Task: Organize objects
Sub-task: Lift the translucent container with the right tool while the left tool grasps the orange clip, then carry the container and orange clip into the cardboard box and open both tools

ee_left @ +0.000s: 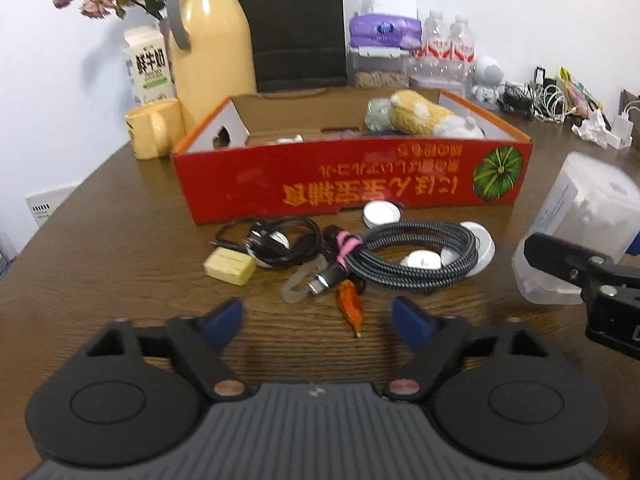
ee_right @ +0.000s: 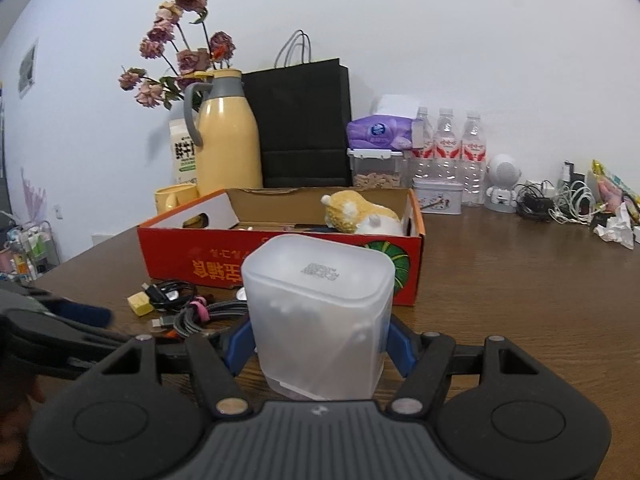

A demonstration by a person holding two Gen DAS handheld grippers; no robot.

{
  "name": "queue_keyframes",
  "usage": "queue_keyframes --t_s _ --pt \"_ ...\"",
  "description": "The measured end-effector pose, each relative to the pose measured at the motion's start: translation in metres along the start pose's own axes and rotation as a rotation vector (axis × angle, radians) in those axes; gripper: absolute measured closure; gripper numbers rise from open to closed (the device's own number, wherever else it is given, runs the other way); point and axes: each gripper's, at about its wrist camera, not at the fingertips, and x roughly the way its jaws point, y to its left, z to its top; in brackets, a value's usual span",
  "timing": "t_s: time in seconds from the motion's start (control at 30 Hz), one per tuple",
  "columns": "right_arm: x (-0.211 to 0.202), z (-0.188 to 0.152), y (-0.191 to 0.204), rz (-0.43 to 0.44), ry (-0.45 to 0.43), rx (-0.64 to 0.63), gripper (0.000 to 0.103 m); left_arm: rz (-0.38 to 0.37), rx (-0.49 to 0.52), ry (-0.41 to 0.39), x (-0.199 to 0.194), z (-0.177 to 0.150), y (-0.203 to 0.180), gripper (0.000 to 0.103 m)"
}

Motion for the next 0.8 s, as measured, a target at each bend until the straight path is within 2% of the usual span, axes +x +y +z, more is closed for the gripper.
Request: queue_keyframes --t_s 0.2,0.33,0.4,0.5,0.8 --pt "-0.001 -0.001 0.002 0.018 -0.007 -0.008 0.036 -0.038 -0.011 0.008 0.006 0.001 -0.003 0.062" --pt "-0.003 -0.001 0.004 0.020 -0.010 -0.017 0.036 -0.052 -0.010 0.003 0.010 0.003 -0.008 0.072" --pt "-0.003 -0.001 0.004 0.021 -0.011 -0.019 0.036 -0.064 -0.013 -0.001 0.011 0.004 -0.008 0.088" --pt "-0.003 -0.001 0.005 0.020 -0.009 -0.022 0.036 -0.088 -0.025 -0.003 0.009 0.002 -0.006 0.090" --pt "-0.003 -0.002 0.006 0.013 -0.009 -0.027 0.036 -0.096 -0.054 -0.031 0.001 -0.001 0.001 0.090"
